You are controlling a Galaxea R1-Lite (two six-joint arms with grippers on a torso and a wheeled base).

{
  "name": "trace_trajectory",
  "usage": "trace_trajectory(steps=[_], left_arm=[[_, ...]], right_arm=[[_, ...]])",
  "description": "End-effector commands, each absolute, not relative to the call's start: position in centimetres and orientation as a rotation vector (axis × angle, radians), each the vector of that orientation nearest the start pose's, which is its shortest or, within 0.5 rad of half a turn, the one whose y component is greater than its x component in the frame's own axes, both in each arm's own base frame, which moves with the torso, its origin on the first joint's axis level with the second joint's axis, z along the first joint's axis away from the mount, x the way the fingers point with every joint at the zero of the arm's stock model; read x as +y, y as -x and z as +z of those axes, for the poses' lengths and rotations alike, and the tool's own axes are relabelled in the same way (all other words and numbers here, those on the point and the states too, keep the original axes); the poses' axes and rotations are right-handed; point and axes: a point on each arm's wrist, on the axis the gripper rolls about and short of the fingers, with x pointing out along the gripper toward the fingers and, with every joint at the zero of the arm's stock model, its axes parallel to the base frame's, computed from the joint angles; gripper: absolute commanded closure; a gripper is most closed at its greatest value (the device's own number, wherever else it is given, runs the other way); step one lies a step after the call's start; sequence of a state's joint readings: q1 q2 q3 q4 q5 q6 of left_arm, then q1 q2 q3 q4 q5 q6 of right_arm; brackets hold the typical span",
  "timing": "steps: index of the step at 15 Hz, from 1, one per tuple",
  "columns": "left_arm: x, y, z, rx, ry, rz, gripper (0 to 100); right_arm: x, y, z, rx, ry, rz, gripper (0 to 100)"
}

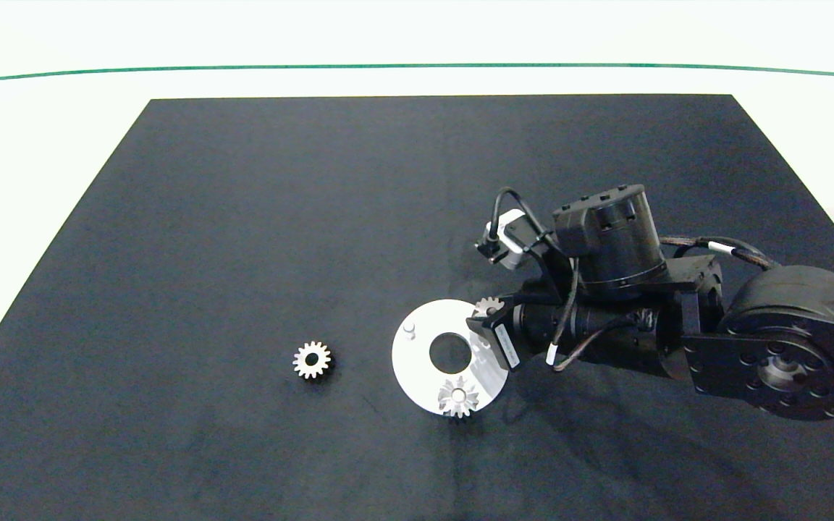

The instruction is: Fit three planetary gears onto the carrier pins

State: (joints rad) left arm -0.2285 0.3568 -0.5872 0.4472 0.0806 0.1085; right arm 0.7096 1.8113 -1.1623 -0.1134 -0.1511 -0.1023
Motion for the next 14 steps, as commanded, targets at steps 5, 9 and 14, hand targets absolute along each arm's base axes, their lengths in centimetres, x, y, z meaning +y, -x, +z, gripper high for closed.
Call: trace_trajectory(steps=[5,9,14], left_arm=[[0.8,2.6,19.6,0.213,-0.143,-0.159,0],[0.8,2.6,19.6,0.213,-0.143,-0.159,0],[0.4,0.7,18.8,0.328,-0.206,-0.188,0]], right_arm=[[22.2,-26.3,19.2,0.472,0.328,0.571,0],[20.6,-25.1,21.9,0.404,0.290,0.549,0],[10.5,-17.0,28.1,0.342,0.239,0.380,0]])
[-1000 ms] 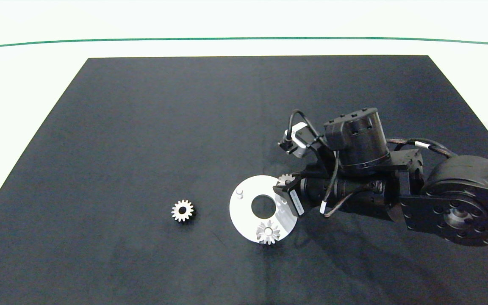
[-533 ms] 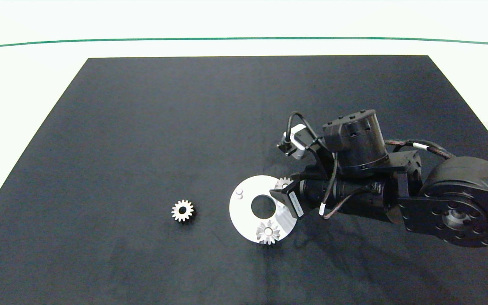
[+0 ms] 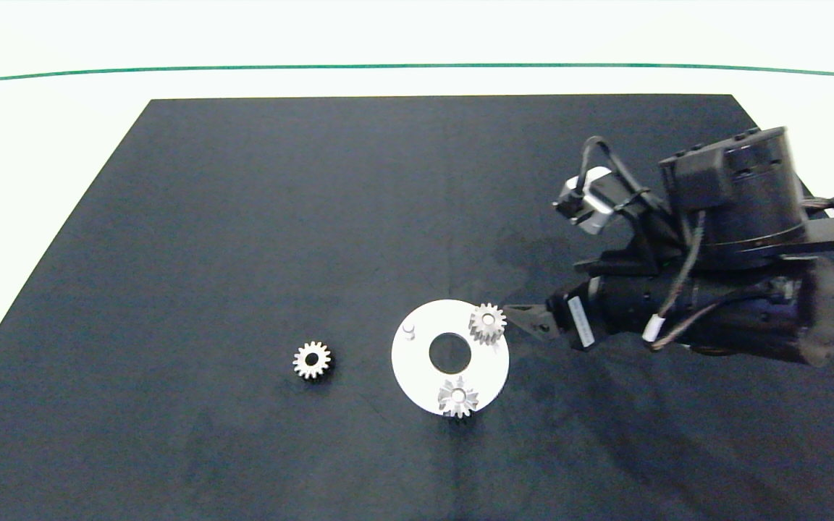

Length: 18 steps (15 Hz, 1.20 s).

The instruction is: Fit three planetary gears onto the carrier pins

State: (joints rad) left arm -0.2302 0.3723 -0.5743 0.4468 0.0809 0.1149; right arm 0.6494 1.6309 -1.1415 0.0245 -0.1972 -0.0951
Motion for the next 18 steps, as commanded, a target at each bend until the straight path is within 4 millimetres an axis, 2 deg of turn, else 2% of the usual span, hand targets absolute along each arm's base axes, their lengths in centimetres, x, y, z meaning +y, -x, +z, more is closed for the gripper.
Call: trace_trajectory(steps=[1,5,7,9,11,15,18], left_arm=[[0.1,-0.4,18.3,0.362,-0.250,-0.200,0],[-2.3,-7.4,14.1,0.312,-0.321,-0.279,0],[-3.9,-10.0,13.9,0.262,-0.334,-0.328,0],[-4.6,-10.8,14.1,0.263,-0.357,-0.353,0],[-5.6,-10.8,13.4,0.304,-0.379,-0.415,0],[-8.2,-11.8,12.1,0.392,-0.447,-0.497,0],[-9.8,-13.9,12.6,0.379,-0.454,-0.493,0]], right_arm=[[9.0,-14.8,28.4,0.309,0.228,0.372,0],[3.2,-5.8,28.1,0.200,0.182,0.366,0],[1.3,-2.9,27.3,0.176,0.173,0.361,0],[0.0,-1.0,26.4,0.182,0.178,0.350,0],[-0.5,-0.1,25.5,0.192,0.181,0.343,0],[-0.6,0.0,24.7,0.205,0.188,0.344,0],[-1.0,0.7,24.6,0.179,0.179,0.343,0]])
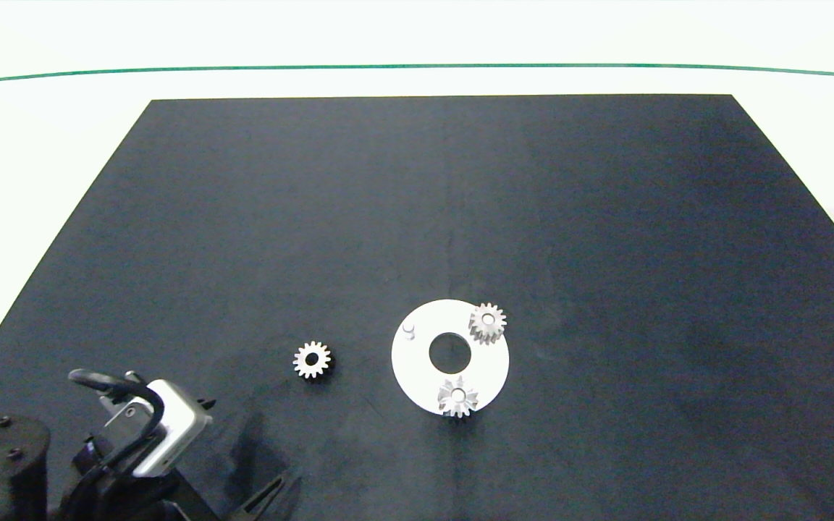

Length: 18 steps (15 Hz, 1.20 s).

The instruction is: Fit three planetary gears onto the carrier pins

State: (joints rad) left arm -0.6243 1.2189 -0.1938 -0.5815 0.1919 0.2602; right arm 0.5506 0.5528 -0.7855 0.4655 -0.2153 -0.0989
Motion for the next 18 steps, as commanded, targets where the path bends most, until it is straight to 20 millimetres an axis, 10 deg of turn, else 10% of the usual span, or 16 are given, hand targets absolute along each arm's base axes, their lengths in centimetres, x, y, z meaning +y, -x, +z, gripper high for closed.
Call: trace_trajectory(steps=[1,18], left_arm=[[-10.4,-14.6,13.8,0.339,-0.436,-0.487,0],[-12.9,-20.3,14.1,0.344,-0.443,-0.451,2]], right_arm=[[-1.2,1.0,24.6,0.171,0.178,0.341,0],[-2.1,2.5,23.6,0.170,0.179,0.346,0]])
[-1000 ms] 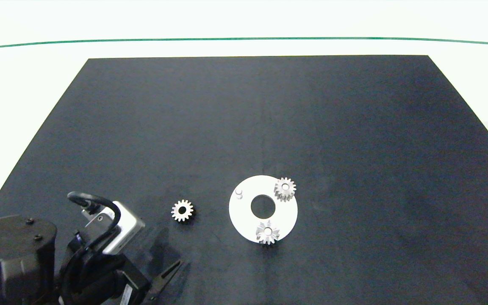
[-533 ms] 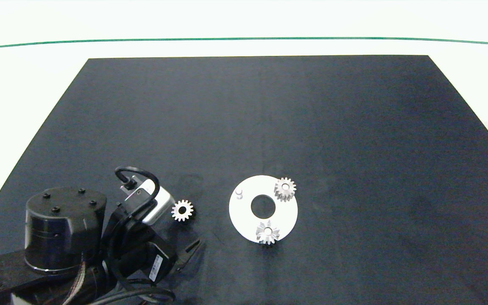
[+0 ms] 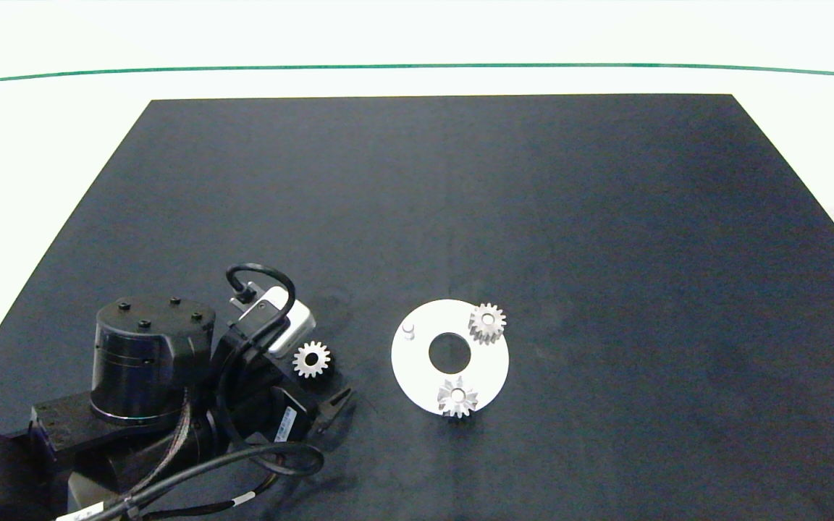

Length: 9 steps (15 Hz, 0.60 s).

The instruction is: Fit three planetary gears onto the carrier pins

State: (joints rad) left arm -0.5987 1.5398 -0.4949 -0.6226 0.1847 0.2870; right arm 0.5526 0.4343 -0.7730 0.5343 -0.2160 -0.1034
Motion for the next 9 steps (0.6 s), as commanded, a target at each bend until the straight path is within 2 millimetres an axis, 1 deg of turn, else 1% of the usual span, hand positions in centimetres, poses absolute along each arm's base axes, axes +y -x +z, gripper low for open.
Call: trace_trajectory(steps=[1,3,4,5,9], left_arm=[[-12.95,-20.38,13.96,0.346,-0.443,-0.453,5],[-12.98,-20.66,13.81,0.345,-0.441,-0.456,8],[-12.95,-20.81,13.64,0.351,-0.441,-0.455,11],[-12.67,-21.06,13.53,0.358,-0.442,-0.445,12],[-12.33,-21.20,13.45,0.361,-0.444,-0.452,20]], right_arm=[[-2.08,2.45,23.55,0.170,0.179,0.346,0],[-2.13,2.53,23.50,0.167,0.178,0.346,0],[-2.15,2.56,23.49,0.165,0.177,0.347,0],[-2.17,2.59,23.47,0.165,0.179,0.346,0],[-2.13,2.53,23.50,0.166,0.182,0.346,0]])
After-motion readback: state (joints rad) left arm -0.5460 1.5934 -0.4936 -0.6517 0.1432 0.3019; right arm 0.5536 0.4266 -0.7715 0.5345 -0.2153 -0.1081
